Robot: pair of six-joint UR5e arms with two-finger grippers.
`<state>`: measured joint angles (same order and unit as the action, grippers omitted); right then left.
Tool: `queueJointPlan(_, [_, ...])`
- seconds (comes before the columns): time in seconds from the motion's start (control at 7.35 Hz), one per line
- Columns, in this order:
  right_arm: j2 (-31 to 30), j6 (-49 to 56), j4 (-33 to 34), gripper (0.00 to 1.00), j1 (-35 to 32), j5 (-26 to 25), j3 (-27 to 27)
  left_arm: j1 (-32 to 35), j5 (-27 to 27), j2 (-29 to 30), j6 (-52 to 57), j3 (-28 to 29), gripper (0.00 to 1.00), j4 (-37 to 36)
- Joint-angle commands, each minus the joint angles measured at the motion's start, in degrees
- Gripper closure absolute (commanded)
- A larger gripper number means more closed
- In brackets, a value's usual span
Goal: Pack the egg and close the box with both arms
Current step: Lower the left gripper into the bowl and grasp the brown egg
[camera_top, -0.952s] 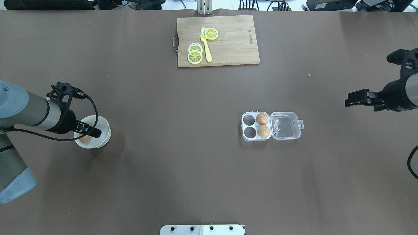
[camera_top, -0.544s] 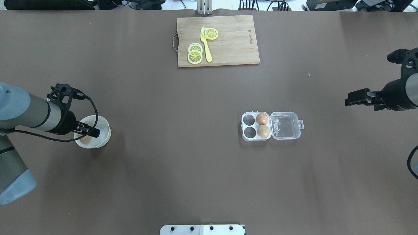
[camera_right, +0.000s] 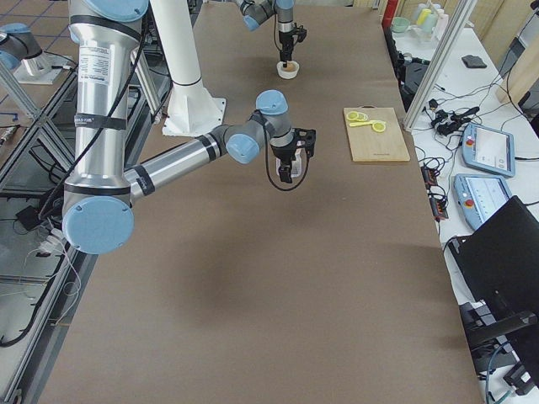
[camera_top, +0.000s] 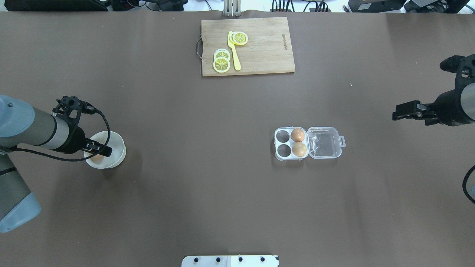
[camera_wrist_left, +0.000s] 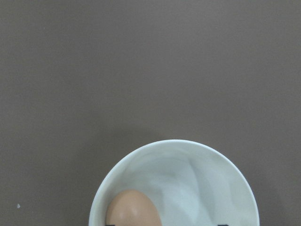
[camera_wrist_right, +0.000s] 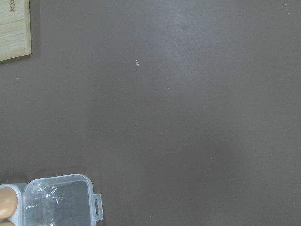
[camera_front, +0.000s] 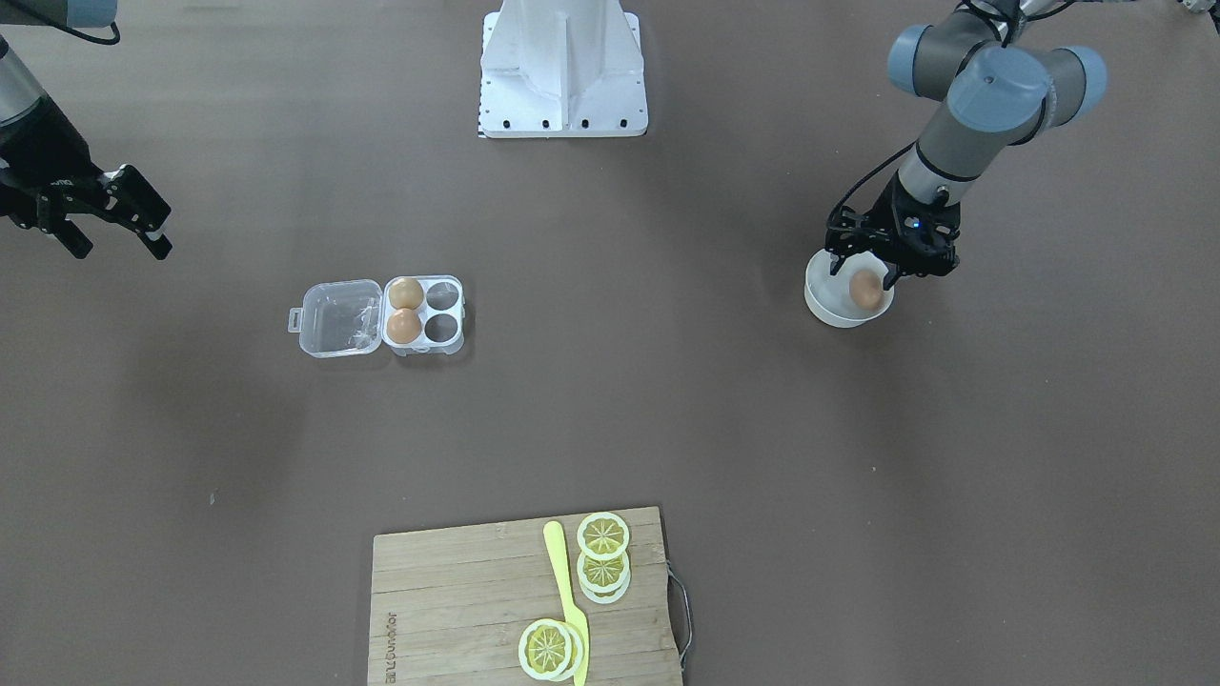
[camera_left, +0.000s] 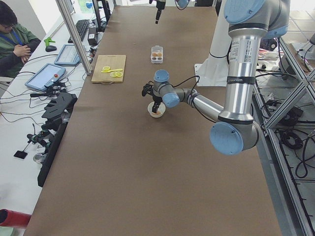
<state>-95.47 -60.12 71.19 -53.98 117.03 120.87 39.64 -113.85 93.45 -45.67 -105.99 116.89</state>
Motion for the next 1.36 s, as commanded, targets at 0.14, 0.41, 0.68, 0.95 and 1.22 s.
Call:
queueJointPlan(0.14, [-0.06, 0.0, 0.0, 0.01, 0.01, -0.22, -0.02, 0.0, 0.03, 0.07, -0.13, 0.61, 0.22, 0.0])
queueJointPlan(0.41, [-0.24, 0.0, 0.0, 0.01, 0.01, -0.22, -0.03, 0.0, 0.38, 0.07, -0.21, 0.7, 0.22, -0.09])
queueJointPlan(0.68, [-0.24, 0.0, 0.0, 0.01, 0.1, -0.22, -0.2, -0.09, 0.74, 0.16, -0.3, 1.05, 0.23, -0.09])
queueJointPlan(0.95, [-0.24, 0.0, -0.09, 0.01, 0.1, -0.22, -0.29, -0.53, 0.74, 0.5, -0.48, 1.05, 0.23, 0.0])
queueJointPlan(1.22, [-0.24, 0.0, -0.09, 0.01, 0.1, -0.22, -0.38, -0.53, 0.74, 0.6, -0.65, 1.14, 0.23, -0.09])
